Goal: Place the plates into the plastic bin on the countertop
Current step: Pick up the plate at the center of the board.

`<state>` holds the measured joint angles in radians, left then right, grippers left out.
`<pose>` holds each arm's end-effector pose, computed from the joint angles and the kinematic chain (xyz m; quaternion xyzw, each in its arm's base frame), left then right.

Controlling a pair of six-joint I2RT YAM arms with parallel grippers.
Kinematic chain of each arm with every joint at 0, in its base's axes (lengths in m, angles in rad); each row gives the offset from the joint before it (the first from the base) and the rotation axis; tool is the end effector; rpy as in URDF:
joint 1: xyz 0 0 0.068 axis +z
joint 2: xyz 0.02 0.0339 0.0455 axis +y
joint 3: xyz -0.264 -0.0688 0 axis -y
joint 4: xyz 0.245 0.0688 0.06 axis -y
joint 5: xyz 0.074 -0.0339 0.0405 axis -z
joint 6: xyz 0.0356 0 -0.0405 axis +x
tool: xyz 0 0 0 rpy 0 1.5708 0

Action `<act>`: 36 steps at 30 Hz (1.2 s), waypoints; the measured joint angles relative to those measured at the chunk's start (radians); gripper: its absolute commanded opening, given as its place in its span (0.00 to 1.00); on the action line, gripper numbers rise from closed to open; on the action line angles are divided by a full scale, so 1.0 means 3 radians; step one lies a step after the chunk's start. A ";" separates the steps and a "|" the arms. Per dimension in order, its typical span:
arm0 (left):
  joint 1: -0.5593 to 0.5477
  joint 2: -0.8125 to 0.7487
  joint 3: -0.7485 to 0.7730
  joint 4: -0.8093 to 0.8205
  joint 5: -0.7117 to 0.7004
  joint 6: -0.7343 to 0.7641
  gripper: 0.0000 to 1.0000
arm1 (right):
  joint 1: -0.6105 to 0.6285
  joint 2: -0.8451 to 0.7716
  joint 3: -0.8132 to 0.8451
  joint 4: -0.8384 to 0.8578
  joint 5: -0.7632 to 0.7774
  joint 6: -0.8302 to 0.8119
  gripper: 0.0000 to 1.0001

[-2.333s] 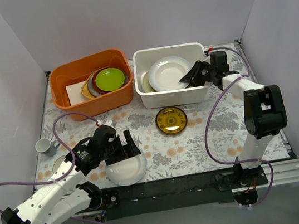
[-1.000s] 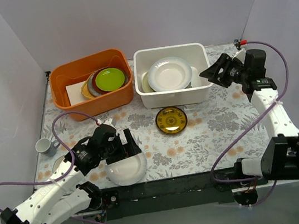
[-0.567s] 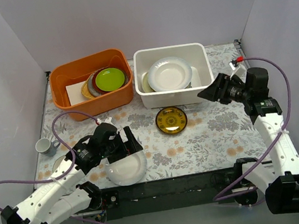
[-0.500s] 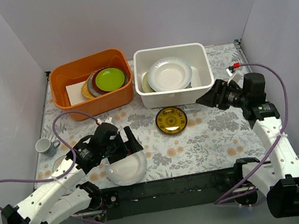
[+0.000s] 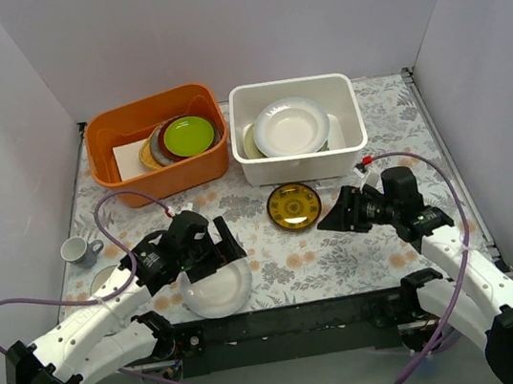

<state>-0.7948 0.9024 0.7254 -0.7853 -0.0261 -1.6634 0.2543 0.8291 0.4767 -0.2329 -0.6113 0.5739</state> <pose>0.1203 -0.1212 0.2467 -0.4050 0.8638 -0.2781 0.1121 0.1674 0.0646 0.2229 -0.0068 0.8521 0.4242 0.3063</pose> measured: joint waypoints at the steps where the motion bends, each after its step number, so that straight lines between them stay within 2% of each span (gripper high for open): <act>1: -0.0003 -0.0013 -0.0009 0.0001 -0.0003 -0.0011 0.98 | 0.0081 0.0004 -0.0045 0.0041 0.0033 0.0034 0.74; 9: -0.0009 -0.0113 -0.0106 -0.0028 -0.0005 -0.0071 0.98 | 0.0903 0.0206 -0.0290 0.0525 0.0338 0.0364 0.74; 20: -0.0033 -0.0212 -0.0165 -0.0043 -0.0004 -0.0111 0.98 | 0.1990 0.1080 -0.0306 0.1476 0.0673 0.0862 0.80; 28: -0.0042 -0.0361 -0.0165 -0.0100 -0.0004 -0.0125 0.98 | 0.2398 0.1914 -0.0159 0.2043 0.0716 0.1081 0.83; 36: -0.0042 -0.0535 -0.0165 -0.0209 -0.0008 -0.0136 0.98 | 0.2543 0.2482 -0.0025 0.2770 0.0651 0.1401 0.83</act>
<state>-0.8074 0.7418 0.6758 -0.8478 -0.0284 -1.7042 1.0172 1.5738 0.4690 0.5980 -0.4160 0.9943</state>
